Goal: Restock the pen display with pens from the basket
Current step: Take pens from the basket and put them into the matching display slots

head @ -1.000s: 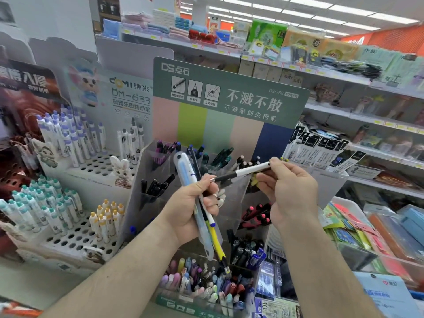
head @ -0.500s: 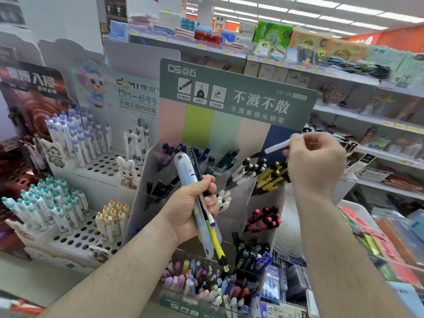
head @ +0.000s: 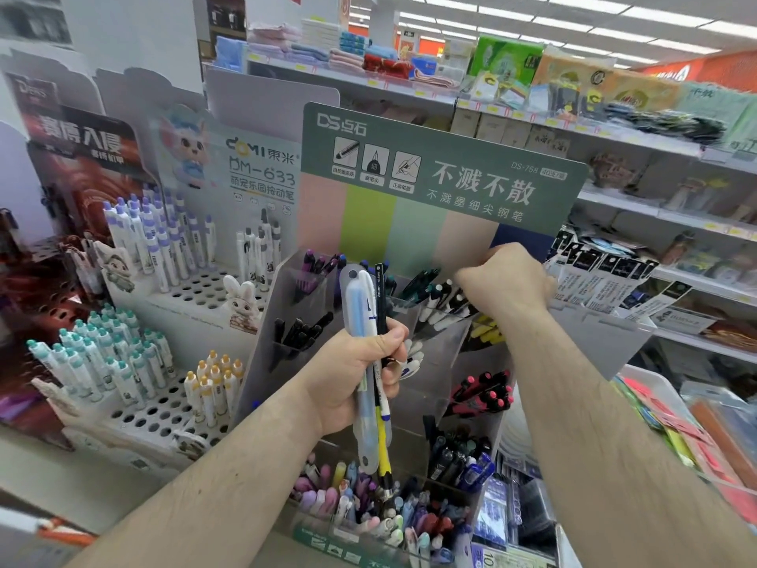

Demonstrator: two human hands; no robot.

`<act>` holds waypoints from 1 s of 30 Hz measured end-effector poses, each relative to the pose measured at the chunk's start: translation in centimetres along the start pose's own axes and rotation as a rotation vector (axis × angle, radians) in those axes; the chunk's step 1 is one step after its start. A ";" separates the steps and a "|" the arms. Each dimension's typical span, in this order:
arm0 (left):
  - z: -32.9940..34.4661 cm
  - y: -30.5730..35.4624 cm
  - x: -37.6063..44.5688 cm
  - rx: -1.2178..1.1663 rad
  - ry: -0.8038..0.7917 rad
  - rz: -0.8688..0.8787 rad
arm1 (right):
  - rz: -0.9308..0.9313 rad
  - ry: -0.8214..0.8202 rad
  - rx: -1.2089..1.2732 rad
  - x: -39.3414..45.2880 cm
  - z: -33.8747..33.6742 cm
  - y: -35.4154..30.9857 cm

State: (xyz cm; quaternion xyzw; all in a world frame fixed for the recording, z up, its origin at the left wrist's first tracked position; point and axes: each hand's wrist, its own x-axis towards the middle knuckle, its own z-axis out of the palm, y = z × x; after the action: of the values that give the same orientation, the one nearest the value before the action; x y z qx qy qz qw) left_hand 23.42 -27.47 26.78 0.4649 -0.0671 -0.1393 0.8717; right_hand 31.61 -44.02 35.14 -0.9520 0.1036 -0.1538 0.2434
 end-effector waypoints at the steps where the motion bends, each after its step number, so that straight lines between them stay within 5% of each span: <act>1: 0.1 0.0 -0.1 0.004 -0.003 0.004 | 0.006 -0.021 -0.004 0.0 0.3 0.0; 5: 0.1 -0.1 -0.3 0.034 -0.008 0.012 | 0.017 -0.049 -0.079 -0.1 0.2 0.0; 9: -0.1 -0.3 -0.4 0.087 -0.038 0.013 | -0.148 0.230 0.019 -2.8 -0.7 -0.6; 12: -0.3 -0.4 -0.5 0.101 -0.081 -0.013 | -0.196 0.017 0.443 -5.7 -0.7 -2.3; 15: -0.6 -0.7 -0.7 0.109 -0.102 -0.046 | -0.185 -0.281 0.570 -7.2 0.2 -2.7; 20: -1.8 -0.7 -1.2 0.121 -0.016 -0.065 | -0.128 -0.165 0.749 -7.1 0.9 -1.8; 26: -3.9 -0.3 -2.1 -0.153 0.120 0.024 | 0.069 -0.022 1.112 -7.5 1.2 -1.8; 30: -6.5 0.4 -2.7 -0.519 -0.062 0.121 | 0.094 -0.083 1.145 -8.8 2.9 -2.4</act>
State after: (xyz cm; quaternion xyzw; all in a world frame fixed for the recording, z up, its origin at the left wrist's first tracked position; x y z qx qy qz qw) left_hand 22.55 -21.29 23.47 0.2166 -0.0836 -0.1139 0.9660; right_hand 24.65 -38.29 31.82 -0.6680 0.0365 -0.1368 0.7305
